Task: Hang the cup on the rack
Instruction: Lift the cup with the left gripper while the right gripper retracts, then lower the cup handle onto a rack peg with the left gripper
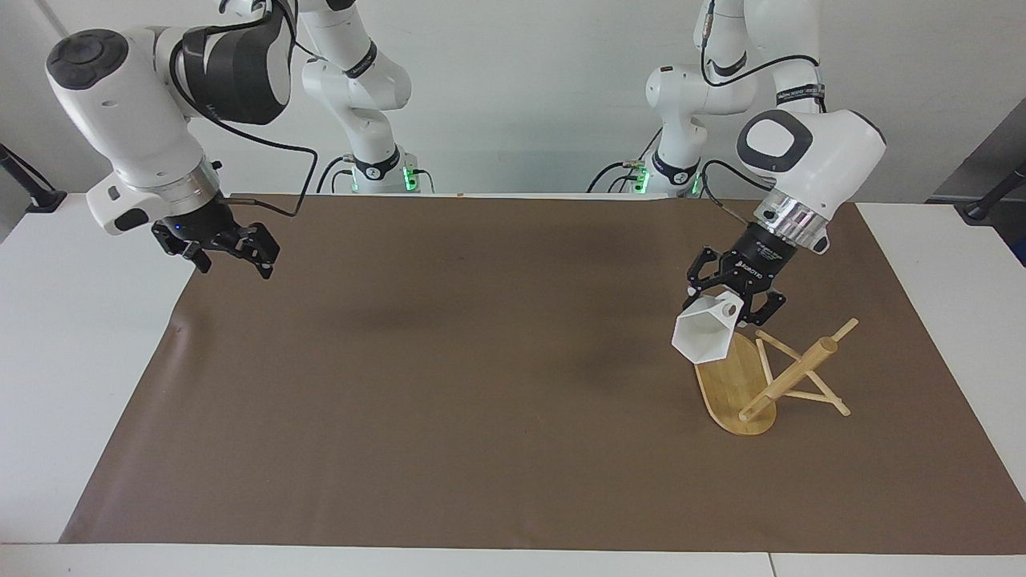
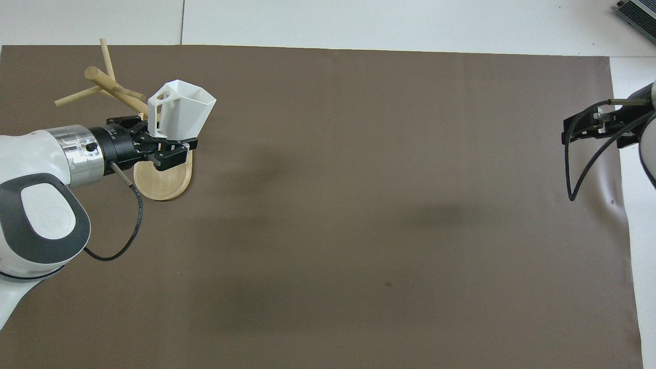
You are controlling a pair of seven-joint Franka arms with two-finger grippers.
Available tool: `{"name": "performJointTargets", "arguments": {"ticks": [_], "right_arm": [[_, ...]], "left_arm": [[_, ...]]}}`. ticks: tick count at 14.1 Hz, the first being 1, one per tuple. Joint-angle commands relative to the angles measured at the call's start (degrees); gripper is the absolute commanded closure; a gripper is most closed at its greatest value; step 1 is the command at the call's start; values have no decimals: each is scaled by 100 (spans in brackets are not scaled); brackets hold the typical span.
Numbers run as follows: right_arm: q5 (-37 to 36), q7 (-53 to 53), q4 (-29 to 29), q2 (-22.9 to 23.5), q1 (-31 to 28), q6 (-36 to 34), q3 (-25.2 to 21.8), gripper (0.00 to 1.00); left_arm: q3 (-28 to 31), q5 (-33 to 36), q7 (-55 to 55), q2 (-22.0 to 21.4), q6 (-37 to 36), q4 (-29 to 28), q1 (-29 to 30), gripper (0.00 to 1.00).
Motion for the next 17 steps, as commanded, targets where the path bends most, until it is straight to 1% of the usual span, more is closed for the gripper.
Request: {"name": "performJointTargets", "arguments": {"ticks": [1, 3, 5, 6, 9, 13, 16, 17], "right_arm": [[328, -372, 69, -17, 32, -301, -313, 0], [321, -390, 200, -17, 32, -591, -358, 0], [277, -381, 586, -17, 41, -917, -323, 0], [294, -381, 596, -17, 41, -883, -323, 0], [321, -329, 509, -70, 68, -778, -279, 0], [329, -285, 88, -289, 112, -698, -270, 0], [329, -285, -27, -369, 112, -742, -270, 0], [329, -224, -149, -439, 120, -716, -261, 0]], "left_arm": [[35, 85, -210, 24, 290, -90, -76, 100], [35, 85, -306, 24, 334, -99, -68, 100], [35, 85, -368, 50, 536, -142, -68, 100], [35, 85, -446, 59, 571, -151, -68, 100], [35, 77, -517, 129, 808, -186, -68, 100], [35, 77, -640, 182, 984, -178, -68, 100], [35, 77, -702, 217, 1046, -178, -50, 100], [35, 77, -711, 226, 1046, -169, -33, 100]]}}
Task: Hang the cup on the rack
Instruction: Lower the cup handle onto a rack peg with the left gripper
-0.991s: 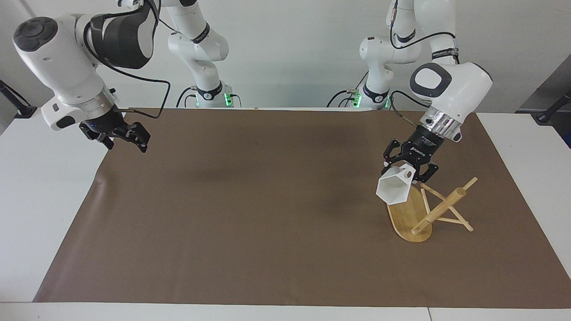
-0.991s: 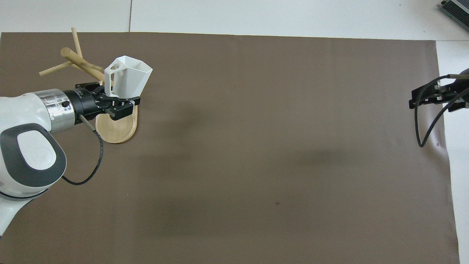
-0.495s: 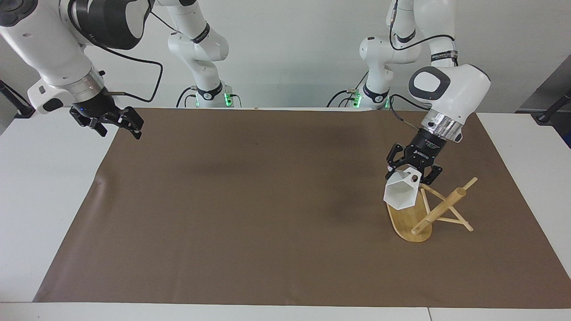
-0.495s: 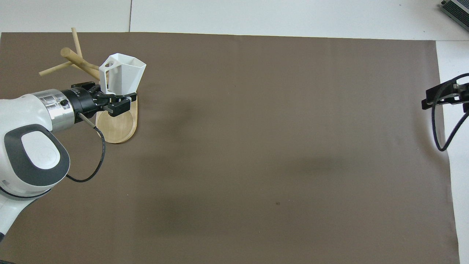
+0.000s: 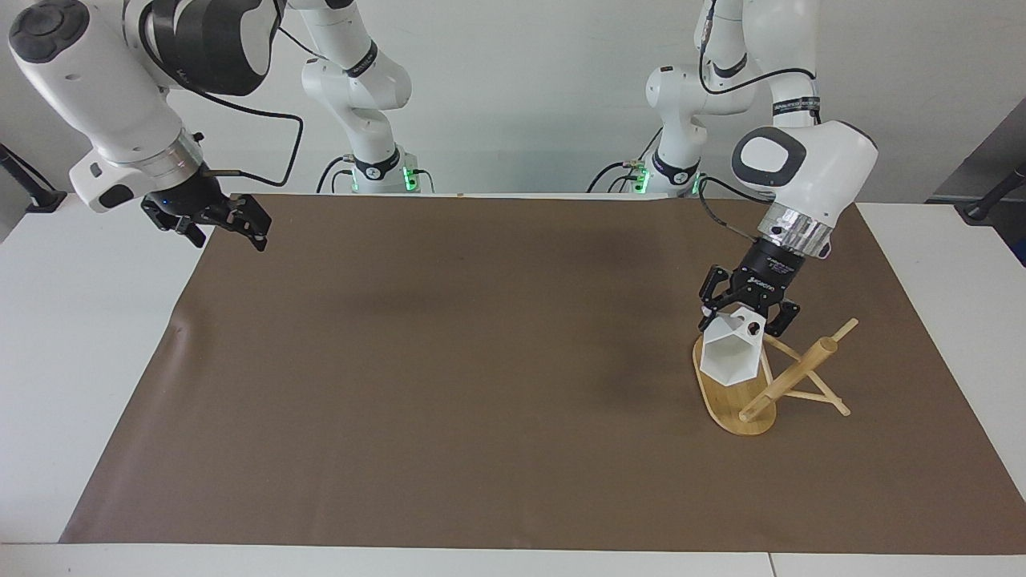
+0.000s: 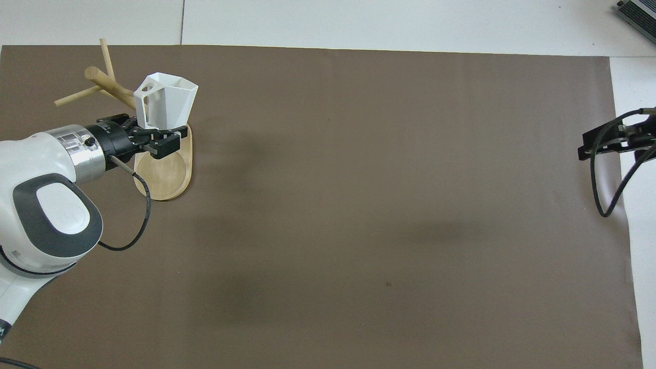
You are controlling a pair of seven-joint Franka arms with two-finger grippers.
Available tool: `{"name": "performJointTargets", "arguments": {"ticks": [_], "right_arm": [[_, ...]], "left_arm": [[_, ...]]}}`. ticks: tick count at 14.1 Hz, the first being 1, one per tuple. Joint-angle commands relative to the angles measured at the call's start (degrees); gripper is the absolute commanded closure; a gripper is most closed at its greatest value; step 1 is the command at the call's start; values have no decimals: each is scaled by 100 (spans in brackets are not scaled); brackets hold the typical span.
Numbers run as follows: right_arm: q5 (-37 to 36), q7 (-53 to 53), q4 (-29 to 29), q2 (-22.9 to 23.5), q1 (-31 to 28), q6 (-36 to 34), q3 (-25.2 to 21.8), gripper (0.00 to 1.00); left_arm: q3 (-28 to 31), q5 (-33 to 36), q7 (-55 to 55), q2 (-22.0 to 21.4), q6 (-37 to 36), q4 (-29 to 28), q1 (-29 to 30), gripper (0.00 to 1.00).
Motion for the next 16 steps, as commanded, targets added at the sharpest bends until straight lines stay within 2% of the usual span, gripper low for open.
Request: {"name": "performJointTargets", "arguments": {"ticks": [1, 6, 16], "right_arm": [[91, 132, -516, -387, -8, 76, 45, 0], [91, 168, -798, -599, 45, 243, 115, 0], [91, -78, -755, -608, 27, 322, 133, 0]], "left_arm": [[30, 77, -204, 12, 164, -52, -15, 100], [30, 77, -239, 82, 296, -43, 20, 100], [39, 59, -284, 144, 480, -43, 108, 100]]}}
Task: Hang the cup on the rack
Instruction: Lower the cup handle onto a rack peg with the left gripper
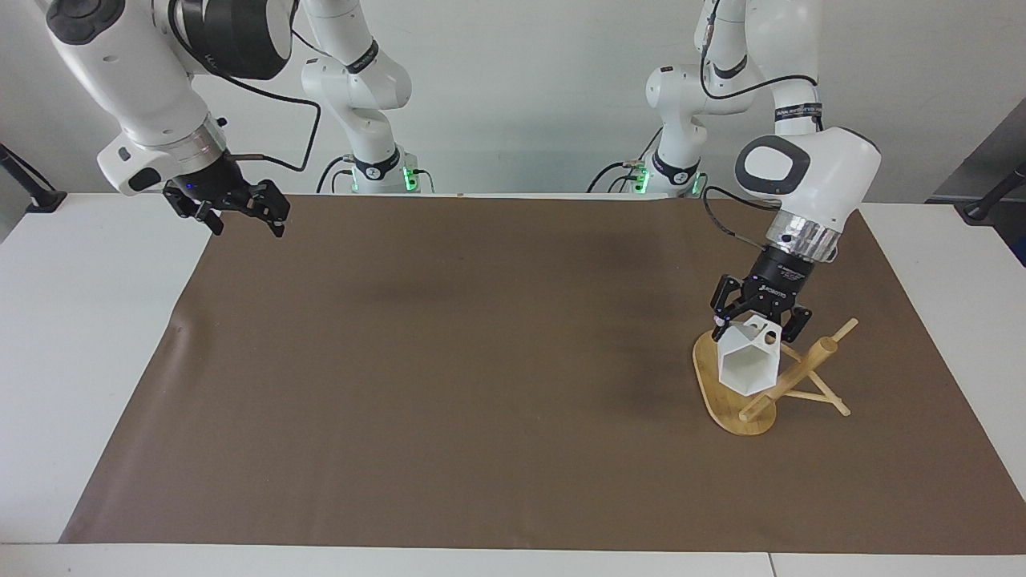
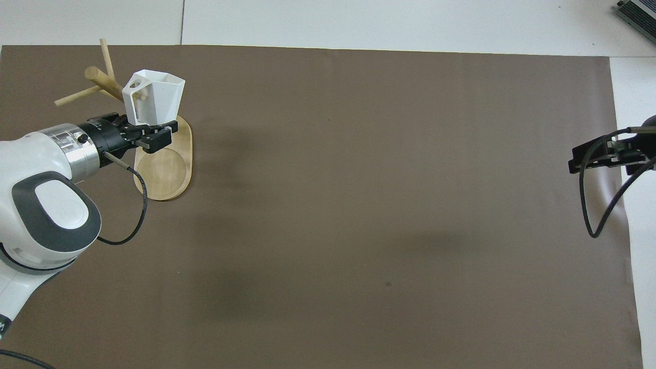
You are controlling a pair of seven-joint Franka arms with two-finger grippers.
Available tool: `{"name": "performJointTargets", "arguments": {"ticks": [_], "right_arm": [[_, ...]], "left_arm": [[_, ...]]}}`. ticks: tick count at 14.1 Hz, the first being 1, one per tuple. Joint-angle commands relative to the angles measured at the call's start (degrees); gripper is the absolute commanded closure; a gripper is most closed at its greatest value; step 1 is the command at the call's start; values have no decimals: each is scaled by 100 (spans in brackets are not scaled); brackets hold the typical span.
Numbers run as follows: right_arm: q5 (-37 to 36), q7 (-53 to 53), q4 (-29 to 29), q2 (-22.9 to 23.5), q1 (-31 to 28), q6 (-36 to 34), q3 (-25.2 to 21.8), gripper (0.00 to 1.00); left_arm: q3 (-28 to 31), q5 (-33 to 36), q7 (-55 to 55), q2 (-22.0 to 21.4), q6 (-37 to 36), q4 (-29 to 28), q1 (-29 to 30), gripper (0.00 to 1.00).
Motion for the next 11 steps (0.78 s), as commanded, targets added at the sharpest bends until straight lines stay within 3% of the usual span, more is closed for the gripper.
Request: {"name": "performJointTargets", "arguments": {"ticks": [1, 10, 11], "right_arm": [[87, -99, -182, -131, -50, 156, 25, 0], [70, -11, -191, -131, -50, 305, 8, 0], [61, -2, -208, -131, -50, 358, 8, 0]], "left_arm": [[-11, 59, -139, 13, 212, -51, 61, 100], [-11, 59, -122, 66, 291, -68, 79, 100], [-11, 68, -104, 66, 291, -68, 79, 88]]}}
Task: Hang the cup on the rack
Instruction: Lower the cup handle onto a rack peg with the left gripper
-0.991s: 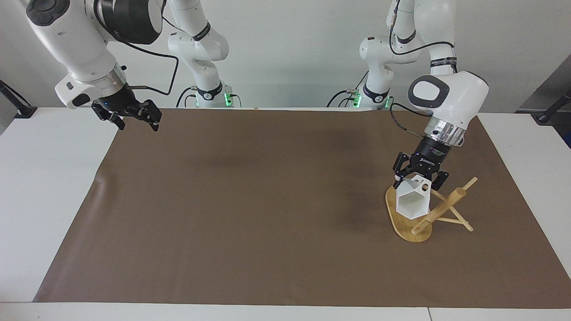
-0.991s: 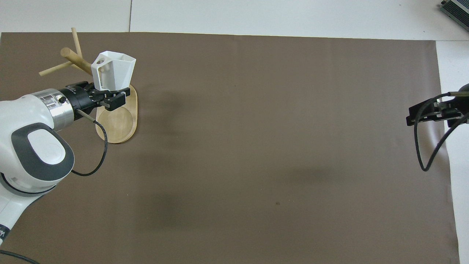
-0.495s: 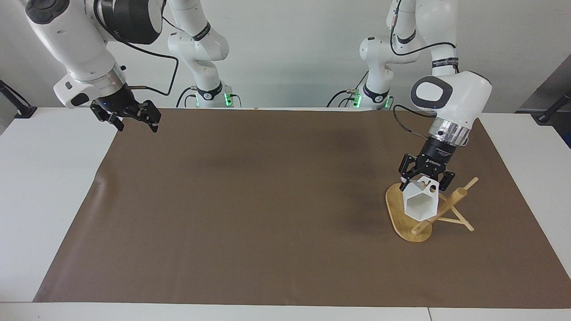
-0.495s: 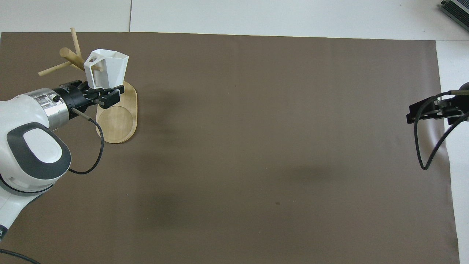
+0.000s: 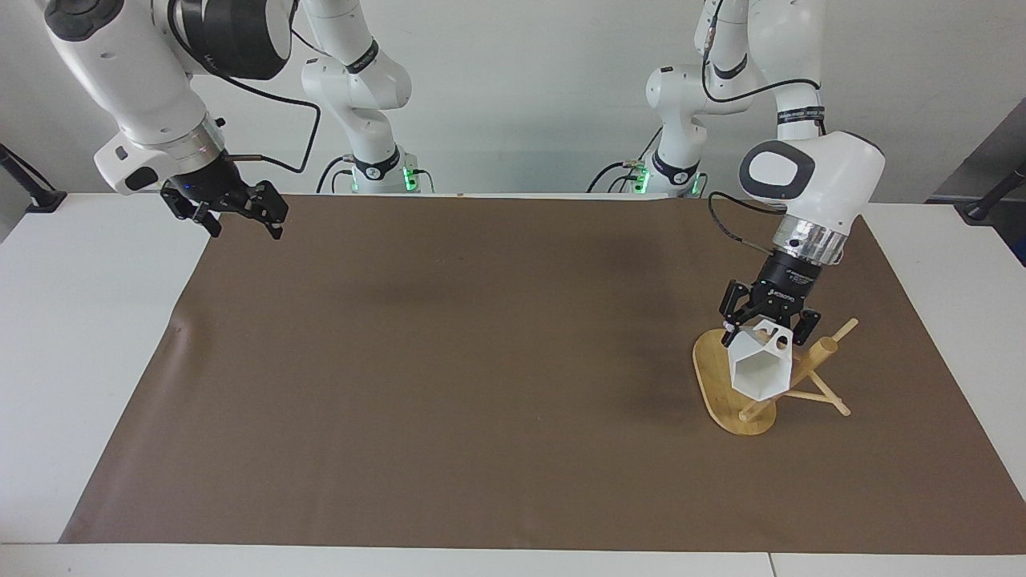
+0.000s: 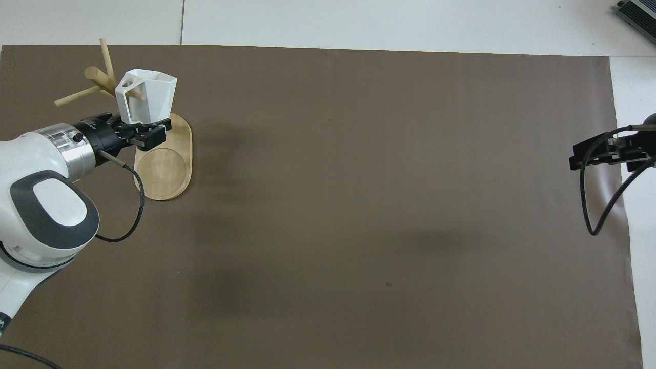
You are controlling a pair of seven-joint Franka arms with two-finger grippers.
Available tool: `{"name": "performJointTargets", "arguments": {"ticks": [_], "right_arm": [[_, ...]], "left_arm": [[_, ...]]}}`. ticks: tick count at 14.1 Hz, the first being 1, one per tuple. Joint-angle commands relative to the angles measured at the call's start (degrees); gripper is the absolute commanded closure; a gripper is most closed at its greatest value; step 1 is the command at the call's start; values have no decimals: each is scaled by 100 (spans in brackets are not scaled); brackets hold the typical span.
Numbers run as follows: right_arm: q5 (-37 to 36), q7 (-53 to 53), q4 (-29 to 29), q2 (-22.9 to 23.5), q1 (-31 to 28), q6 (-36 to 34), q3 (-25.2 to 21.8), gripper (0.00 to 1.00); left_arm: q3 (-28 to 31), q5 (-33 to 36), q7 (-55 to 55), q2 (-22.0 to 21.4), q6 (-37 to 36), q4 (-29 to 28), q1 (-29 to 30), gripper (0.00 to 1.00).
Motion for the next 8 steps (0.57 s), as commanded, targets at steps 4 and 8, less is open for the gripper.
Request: {"name": "performJointTargets", "arguments": {"ticks": [4, 8], "right_arm": [[52, -3, -207, -131, -47, 231, 4, 0], [52, 67, -207, -131, -47, 239, -22, 0]], "left_arm": [[-22, 59, -243, -15, 143, -56, 100, 0], [-13, 68, -226, -6, 81, -13, 109, 0]]}}
